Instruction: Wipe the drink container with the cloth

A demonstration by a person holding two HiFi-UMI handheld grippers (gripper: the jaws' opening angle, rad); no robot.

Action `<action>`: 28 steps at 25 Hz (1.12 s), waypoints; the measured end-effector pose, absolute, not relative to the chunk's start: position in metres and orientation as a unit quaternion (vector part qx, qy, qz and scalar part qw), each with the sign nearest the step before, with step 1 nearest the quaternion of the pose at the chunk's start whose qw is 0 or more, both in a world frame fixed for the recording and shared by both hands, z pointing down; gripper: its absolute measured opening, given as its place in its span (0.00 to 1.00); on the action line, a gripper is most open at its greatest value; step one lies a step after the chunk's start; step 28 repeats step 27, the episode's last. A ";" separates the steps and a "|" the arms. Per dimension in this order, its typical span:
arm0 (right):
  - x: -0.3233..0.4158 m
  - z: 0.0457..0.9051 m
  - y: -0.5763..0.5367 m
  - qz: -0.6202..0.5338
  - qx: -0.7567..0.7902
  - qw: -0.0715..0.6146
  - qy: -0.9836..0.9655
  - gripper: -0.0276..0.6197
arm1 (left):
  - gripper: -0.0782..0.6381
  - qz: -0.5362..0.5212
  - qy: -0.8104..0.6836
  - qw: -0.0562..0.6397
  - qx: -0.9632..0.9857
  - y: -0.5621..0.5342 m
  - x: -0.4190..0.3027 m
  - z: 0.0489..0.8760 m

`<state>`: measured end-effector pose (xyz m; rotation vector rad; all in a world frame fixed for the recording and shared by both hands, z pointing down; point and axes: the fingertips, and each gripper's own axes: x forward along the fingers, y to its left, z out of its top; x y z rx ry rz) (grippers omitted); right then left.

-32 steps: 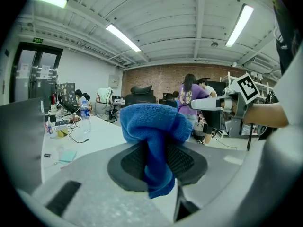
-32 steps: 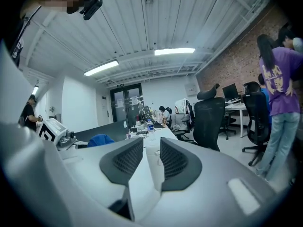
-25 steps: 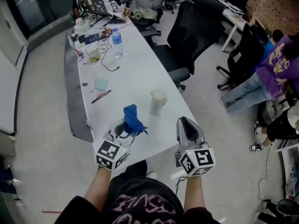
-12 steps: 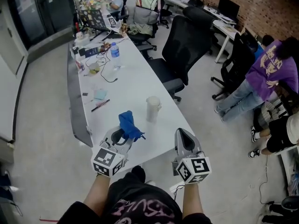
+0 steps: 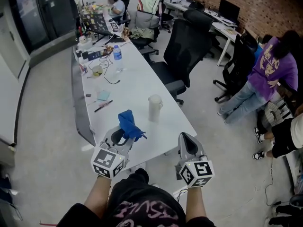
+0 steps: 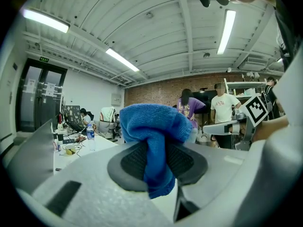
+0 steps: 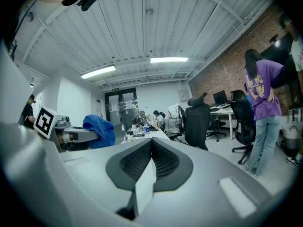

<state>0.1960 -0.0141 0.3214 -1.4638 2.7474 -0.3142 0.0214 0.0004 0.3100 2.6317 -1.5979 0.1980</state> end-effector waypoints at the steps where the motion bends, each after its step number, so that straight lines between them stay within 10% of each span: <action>1: 0.196 0.323 -0.012 -0.100 -0.467 0.005 0.878 0.03 | 0.25 0.063 -0.518 0.027 0.852 0.002 0.021 0.309; 28: 0.196 0.332 -0.001 -0.105 -0.458 0.003 0.883 0.03 | 0.25 0.060 -0.520 0.015 0.852 0.009 0.022 0.303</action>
